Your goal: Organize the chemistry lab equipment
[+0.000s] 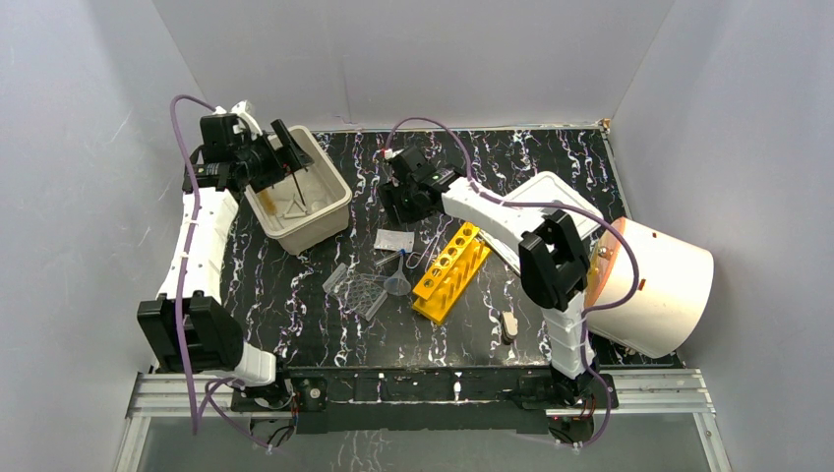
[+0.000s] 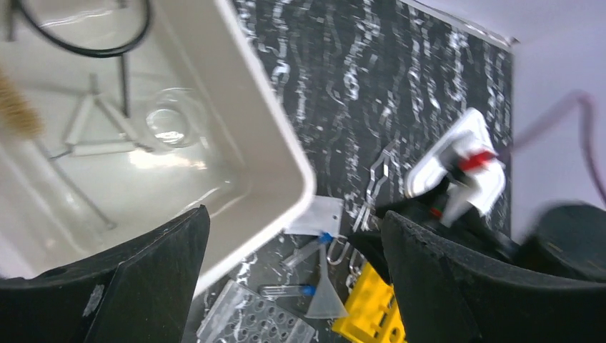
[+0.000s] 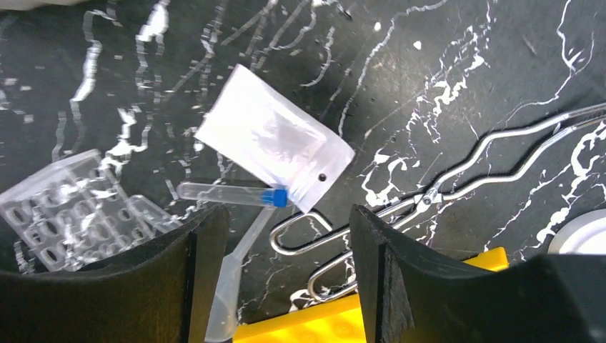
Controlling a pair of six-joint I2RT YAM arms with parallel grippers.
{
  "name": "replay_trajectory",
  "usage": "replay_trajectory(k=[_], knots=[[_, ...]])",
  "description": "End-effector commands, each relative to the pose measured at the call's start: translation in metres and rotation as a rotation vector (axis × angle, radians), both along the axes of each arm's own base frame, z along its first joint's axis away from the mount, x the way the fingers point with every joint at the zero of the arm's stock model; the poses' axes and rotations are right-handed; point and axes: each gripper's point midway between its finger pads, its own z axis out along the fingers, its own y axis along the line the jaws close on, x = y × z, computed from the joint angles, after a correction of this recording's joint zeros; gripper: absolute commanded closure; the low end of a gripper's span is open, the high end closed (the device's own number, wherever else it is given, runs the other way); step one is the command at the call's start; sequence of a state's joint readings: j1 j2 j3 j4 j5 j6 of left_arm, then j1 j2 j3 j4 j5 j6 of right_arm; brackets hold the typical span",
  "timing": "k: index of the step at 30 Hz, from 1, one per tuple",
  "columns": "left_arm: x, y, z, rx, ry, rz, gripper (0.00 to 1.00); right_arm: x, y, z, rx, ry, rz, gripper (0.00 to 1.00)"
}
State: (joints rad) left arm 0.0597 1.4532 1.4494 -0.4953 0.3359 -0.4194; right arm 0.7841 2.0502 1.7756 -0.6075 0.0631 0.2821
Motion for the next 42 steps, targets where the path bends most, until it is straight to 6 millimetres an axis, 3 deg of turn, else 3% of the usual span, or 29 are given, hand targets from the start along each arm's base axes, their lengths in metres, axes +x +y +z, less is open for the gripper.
replay_trajectory(k=[1,5,13,24,34,41,42], knots=[[-0.023,-0.043,0.047,-0.045,-0.127,-0.219,0.09,0.013,-0.009,-0.005,-0.075,-0.007,-0.032,0.29],[-0.031,-0.069,0.053,-0.062,-0.147,-0.304,0.09,0.014,-0.003,-0.025,-0.109,0.009,0.064,0.29],[-0.021,-0.063,0.059,-0.05,-0.147,-0.213,0.09,0.023,0.008,-0.053,-0.166,0.04,0.148,0.28],[-0.011,-0.07,0.062,-0.023,-0.145,-0.225,0.08,0.022,-0.004,-0.07,-0.224,0.109,0.071,0.3],[-0.012,-0.079,0.06,-0.01,-0.142,-0.25,0.08,0.015,-0.003,-0.09,-0.151,0.221,-0.066,0.59],[-0.013,-0.082,0.056,-0.007,-0.134,-0.255,0.08,0.026,-0.009,-0.092,-0.175,0.166,-0.1,0.99],[-0.013,-0.082,0.056,-0.007,-0.133,-0.255,0.08,0.028,-0.009,-0.089,-0.17,0.154,-0.102,1.0]])
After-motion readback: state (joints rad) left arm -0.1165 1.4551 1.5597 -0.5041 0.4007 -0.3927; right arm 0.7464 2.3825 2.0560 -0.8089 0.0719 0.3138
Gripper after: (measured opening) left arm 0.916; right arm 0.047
